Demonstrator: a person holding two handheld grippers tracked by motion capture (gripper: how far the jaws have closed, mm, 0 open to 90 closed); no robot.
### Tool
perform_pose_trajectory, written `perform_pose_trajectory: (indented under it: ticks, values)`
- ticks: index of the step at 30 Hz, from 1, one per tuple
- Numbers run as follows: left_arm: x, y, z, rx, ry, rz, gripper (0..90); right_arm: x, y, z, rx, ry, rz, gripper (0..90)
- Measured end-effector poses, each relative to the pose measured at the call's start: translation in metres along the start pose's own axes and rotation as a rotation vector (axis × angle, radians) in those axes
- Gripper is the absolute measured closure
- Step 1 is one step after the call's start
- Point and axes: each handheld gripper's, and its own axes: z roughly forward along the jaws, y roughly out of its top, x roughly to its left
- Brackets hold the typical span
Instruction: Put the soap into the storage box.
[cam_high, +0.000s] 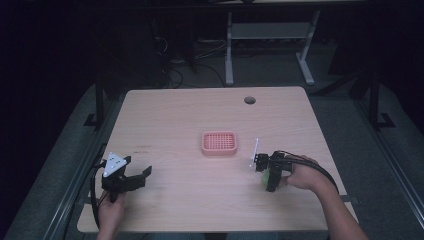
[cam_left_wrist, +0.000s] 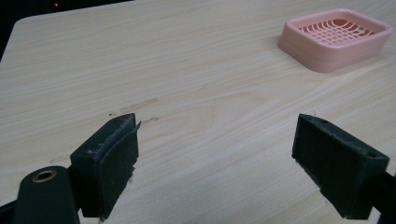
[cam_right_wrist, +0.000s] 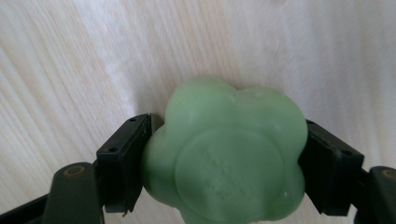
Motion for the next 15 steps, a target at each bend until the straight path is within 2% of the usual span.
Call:
perform_pose_trajectory:
  ticks: [3, 6, 8, 10, 11, 12, 14, 15]
  values:
    - [-0.0001, -0.0001, 0.0005, -0.003, 0.000, -0.001, 14.3, -0.0018, -0.0013, -0.0046, -0.040, 0.018, 0.016, 25.0]
    - [-0.0002, 0.0000, 0.0004, -0.002, 0.000, 0.003, 14.3, -0.0018, 0.0000, -0.0066, -0.049, 0.013, -0.001, 25.2]
    - [-0.0004, 0.0001, -0.0003, -0.001, 0.001, 0.000, 14.3, -0.0020, 0.0011, -0.0070, -0.054, 0.019, 0.005, 25.3]
    - [0.0001, 0.0001, -0.0007, -0.003, 0.001, 0.000, 14.3, -0.0023, 0.0016, -0.0077, -0.069, 0.000, 0.005, 25.3]
    - [0.0005, 0.0001, -0.0009, -0.003, 0.001, 0.000, 14.3, -0.0032, 0.0017, -0.0076, -0.069, 0.023, 0.004, 25.4]
    - [0.0010, 0.0001, -0.0011, -0.001, 0.001, 0.001, 14.3, -0.0024, 0.0021, -0.0077, -0.076, 0.007, 0.002, 25.4]
    - [0.0011, 0.0002, -0.0014, -0.001, 0.002, -0.002, 14.3, -0.0024, 0.0027, -0.0075, -0.072, 0.020, 0.001, 25.5]
    - [0.0010, 0.0003, -0.0014, -0.001, 0.002, -0.002, 14.3, -0.0021, 0.0030, -0.0080, -0.079, 0.006, 0.003, 25.5]
